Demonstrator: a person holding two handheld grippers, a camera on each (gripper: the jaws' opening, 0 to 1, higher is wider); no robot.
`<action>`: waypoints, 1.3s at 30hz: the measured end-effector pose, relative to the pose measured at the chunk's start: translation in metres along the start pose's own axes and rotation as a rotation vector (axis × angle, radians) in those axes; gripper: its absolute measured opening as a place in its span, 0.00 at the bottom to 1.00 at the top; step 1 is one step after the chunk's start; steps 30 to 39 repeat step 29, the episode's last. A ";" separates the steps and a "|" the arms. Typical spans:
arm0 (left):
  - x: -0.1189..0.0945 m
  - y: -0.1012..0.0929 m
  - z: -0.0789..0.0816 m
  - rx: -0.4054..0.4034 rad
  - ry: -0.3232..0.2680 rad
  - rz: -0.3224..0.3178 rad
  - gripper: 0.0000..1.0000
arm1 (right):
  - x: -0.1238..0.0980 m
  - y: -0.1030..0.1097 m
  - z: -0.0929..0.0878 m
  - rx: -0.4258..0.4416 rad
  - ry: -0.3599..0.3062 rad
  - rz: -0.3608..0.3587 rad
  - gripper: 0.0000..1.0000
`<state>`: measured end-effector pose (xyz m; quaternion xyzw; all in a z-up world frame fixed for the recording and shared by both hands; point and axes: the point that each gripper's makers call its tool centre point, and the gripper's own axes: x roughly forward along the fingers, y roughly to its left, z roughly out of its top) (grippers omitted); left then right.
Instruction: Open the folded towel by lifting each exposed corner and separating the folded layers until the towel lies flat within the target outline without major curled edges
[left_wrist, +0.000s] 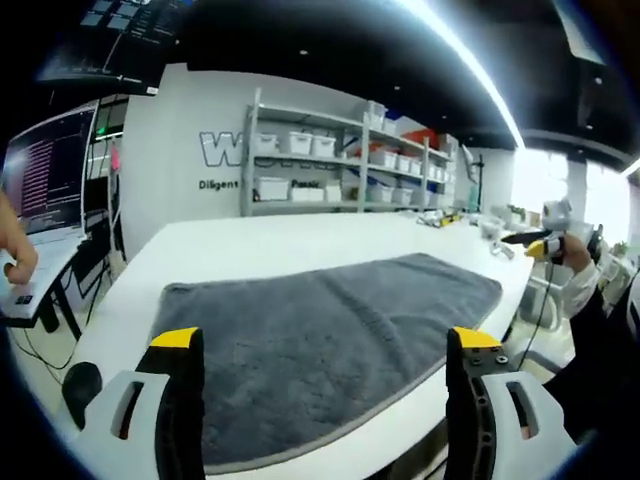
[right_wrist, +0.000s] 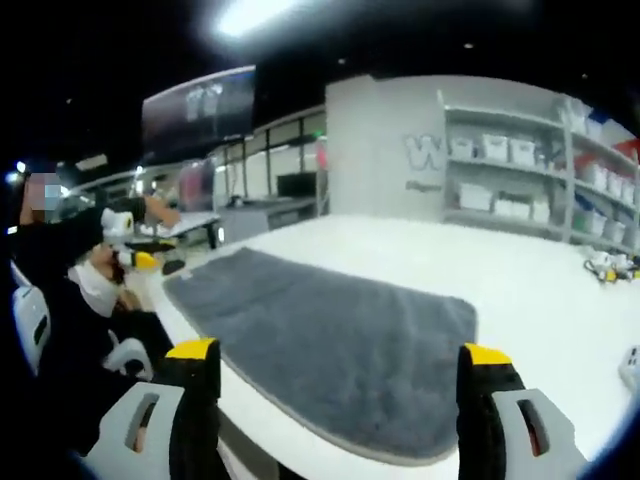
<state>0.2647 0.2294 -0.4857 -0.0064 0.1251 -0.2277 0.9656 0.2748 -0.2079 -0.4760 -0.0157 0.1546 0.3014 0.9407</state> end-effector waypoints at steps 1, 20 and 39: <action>0.000 0.000 0.001 0.000 -0.002 -0.002 0.99 | 0.000 0.001 0.000 -0.003 0.000 0.002 1.00; 0.000 -0.002 -0.003 0.018 0.017 -0.023 0.99 | -0.011 0.023 0.007 -0.151 0.046 -0.040 1.00; -0.001 0.003 -0.006 0.035 0.036 0.005 0.99 | -0.013 0.020 0.010 -0.153 0.031 -0.050 1.00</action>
